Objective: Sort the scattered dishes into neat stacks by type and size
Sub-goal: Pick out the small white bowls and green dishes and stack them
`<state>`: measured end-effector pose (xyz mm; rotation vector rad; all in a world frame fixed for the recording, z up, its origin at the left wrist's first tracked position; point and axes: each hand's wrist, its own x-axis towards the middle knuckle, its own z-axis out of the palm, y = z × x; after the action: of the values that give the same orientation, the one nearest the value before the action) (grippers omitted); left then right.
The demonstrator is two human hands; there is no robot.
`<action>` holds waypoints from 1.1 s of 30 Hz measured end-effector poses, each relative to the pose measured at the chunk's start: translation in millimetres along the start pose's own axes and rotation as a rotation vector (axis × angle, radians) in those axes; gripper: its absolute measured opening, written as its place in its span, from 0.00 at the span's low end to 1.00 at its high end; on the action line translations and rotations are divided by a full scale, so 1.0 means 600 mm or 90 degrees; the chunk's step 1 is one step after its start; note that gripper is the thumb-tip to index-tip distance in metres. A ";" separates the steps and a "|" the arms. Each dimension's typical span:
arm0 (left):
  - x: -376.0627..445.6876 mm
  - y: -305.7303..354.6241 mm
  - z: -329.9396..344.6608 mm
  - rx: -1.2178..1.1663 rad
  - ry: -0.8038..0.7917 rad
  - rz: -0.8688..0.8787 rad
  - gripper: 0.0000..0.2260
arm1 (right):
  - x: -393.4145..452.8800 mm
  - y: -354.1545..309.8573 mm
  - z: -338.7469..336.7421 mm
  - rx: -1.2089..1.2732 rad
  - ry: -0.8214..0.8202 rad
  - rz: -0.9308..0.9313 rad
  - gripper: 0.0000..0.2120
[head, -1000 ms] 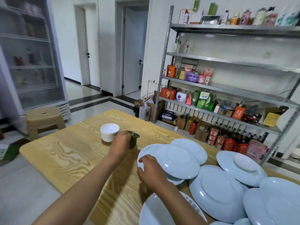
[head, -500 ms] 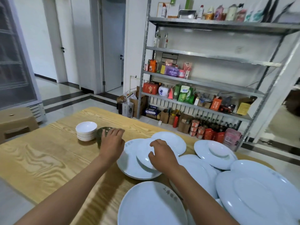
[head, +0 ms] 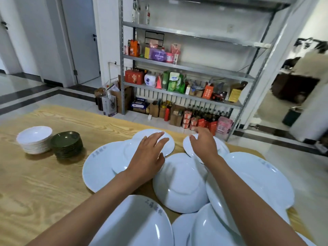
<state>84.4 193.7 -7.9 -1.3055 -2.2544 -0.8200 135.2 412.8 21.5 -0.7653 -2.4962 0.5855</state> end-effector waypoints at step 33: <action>-0.049 0.080 -0.104 -0.080 0.033 -0.056 0.18 | -0.203 -0.126 -0.104 -0.001 -0.009 -0.435 0.10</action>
<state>143.7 151.9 34.6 -1.2321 -2.2653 -1.0302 227.8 298.4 74.3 0.1158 -2.5450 0.3336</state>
